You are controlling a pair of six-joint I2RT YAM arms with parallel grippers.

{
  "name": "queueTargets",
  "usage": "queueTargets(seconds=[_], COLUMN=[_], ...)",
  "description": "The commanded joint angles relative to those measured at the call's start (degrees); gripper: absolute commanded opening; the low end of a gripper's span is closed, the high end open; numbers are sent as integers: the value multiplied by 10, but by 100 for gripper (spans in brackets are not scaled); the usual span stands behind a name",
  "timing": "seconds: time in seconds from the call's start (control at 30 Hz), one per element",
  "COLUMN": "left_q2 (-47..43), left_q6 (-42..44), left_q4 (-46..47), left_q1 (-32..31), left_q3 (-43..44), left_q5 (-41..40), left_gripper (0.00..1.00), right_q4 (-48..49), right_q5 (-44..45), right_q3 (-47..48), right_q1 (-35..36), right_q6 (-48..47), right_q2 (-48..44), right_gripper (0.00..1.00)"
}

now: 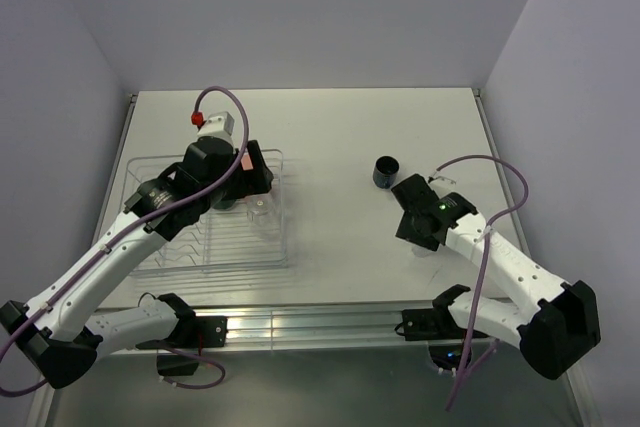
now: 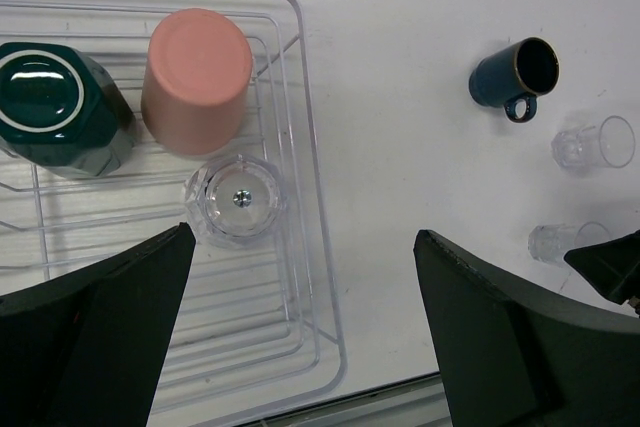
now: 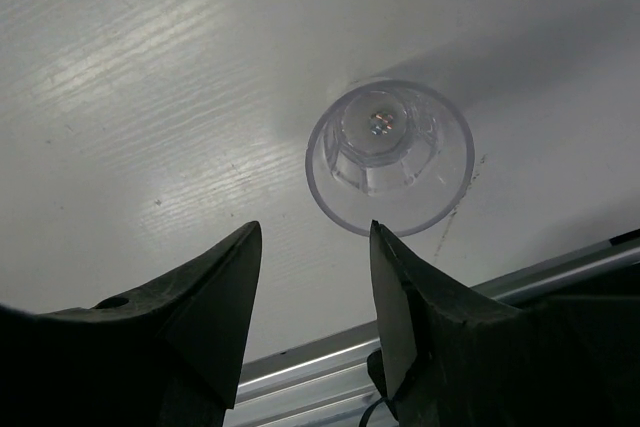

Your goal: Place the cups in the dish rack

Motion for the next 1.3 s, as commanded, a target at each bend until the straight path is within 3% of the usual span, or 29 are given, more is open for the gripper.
queueTargets(seconds=[0.0,0.53,0.63,0.67,0.8,1.03,1.17,1.27], left_q2=[-11,-13,-12,-12,-19,-36,-54,-73], left_q6=[12,11,12,14,16,18,33,53], left_q4=[24,14,5,0,-12,-19,-12,9], left_q1=[-4,-3,-3,-4,-3,-3,5,26], left_q3=[-2,-12,-9,-8,-9,-2,8,9], left_q5=[6,1,-3,-8,-20,-16,-7,61], left_gripper=[99,99,99,99,99,99,99,99], right_q4=[23,108,130,136,157,124,124,162], right_q5=[37,15,6,2,-10,-44,-117,-200], right_q3=[-3,-27,-33,-35,-46,-17,50,114], right_q1=[-3,-66,-72,-72,-74,-72,-71,-67], right_q6=[21,-19,-26,-31,-36,-54,-75,-83], right_q2=[10,44,62,67,72,-17,-77,-75], right_gripper=[56,51,41,28,0,0,0,0])
